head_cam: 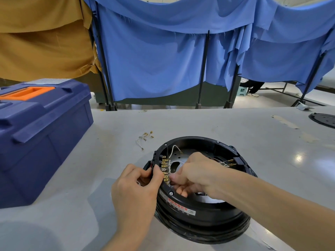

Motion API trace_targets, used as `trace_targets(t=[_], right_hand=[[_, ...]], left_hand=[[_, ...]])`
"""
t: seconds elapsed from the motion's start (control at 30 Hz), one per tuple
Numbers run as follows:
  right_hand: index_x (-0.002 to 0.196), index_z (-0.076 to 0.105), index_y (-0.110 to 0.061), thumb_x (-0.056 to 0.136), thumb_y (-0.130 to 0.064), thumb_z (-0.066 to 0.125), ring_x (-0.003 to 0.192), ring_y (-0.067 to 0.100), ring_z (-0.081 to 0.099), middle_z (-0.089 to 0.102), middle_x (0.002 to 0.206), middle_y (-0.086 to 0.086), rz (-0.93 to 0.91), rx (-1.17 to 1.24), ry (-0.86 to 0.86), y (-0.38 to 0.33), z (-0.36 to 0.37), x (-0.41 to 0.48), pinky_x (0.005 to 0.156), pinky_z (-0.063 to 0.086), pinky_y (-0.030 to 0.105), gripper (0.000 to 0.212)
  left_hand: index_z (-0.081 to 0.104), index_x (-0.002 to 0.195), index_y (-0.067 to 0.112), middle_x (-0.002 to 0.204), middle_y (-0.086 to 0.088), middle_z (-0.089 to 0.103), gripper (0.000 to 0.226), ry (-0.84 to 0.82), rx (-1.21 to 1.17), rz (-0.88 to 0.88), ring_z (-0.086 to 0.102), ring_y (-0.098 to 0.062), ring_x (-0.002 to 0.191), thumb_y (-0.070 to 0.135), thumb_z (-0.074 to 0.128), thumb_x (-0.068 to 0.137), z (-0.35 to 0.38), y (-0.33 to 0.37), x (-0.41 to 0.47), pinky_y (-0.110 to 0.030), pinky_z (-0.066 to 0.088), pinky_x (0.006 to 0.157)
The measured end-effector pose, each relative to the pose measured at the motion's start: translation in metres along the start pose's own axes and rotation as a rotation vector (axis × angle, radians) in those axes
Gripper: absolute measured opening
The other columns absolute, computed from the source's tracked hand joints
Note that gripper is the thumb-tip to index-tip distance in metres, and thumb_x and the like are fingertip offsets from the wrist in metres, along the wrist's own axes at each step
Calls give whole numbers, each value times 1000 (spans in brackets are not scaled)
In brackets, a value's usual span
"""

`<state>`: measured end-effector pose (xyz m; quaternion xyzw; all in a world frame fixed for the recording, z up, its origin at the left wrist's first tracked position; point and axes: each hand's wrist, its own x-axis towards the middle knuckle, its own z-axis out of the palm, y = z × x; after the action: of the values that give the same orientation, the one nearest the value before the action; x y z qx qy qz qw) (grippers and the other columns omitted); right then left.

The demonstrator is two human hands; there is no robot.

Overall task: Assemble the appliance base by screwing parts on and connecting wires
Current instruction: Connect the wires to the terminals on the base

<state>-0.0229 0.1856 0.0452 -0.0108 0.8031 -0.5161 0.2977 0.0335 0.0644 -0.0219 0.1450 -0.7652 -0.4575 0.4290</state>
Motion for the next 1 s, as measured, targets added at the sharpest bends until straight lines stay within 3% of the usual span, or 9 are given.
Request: trace_targets(t=[0.23,0.3,0.43,0.57,0.7,0.77,0.83,0.93,1.0], right_hand=[[64,58,-1,90,2,52,27,10,41,51,34,3,36,14,148,-1,13,4,32,30,14,27],[66,60,-2,90,1,50,29,10,41,50,34,2,38,3,140,-1,13,2,33,31,14,26],[82,63,5,93,1,58,41,16,49,57,42,7,26,11,76,1,6,0,39,41,21,12],[81,68,8,93,-24,67,38,18,58,67,56,16,-158,-166,79,2,-15,-7,40,45,20,34],[68,69,-2,93,-26,66,41,17,62,68,56,12,-443,-215,304,0,-45,-1,37,41,18,35],[69,71,-10,93,-30,66,48,14,64,68,57,3,-569,-390,502,-1,-57,8,46,46,21,32],[79,74,-16,94,-32,63,70,14,65,72,72,-6,-649,-598,623,-2,-62,17,64,46,25,25],[109,72,-23,97,-24,57,118,14,49,66,120,-9,-733,-750,511,-4,-59,34,95,34,27,19],[126,65,-26,99,-23,54,133,16,40,54,140,-8,-709,-858,387,-5,-55,44,110,30,35,29]], left_hand=[[52,48,22,54,4,51,38,-3,8,-11,49,-8,58,20,78,75,1,1,-1,-21,34,53],[54,48,18,54,3,51,36,-1,17,-18,50,-10,59,18,79,75,2,1,-1,-25,35,53],[60,49,18,55,6,53,30,-1,13,-1,54,-7,63,21,79,72,0,0,0,-15,36,54],[61,49,24,56,6,54,31,8,32,1,57,-9,67,25,79,74,0,-2,3,-21,37,54],[54,46,23,55,4,54,39,55,86,-37,56,-10,64,27,70,82,0,-8,18,-24,35,54],[57,50,22,58,3,57,37,52,103,-76,55,-12,56,27,68,84,0,-12,26,-24,36,55],[58,53,24,64,3,60,34,42,130,-125,55,-8,60,27,66,86,3,-18,35,-25,37,57],[62,58,22,71,1,62,30,-57,201,-201,57,-16,69,25,65,88,9,-29,52,-34,44,66],[63,61,22,74,-1,64,27,-141,233,-219,59,-22,75,22,65,88,13,-37,63,-35,47,70]])
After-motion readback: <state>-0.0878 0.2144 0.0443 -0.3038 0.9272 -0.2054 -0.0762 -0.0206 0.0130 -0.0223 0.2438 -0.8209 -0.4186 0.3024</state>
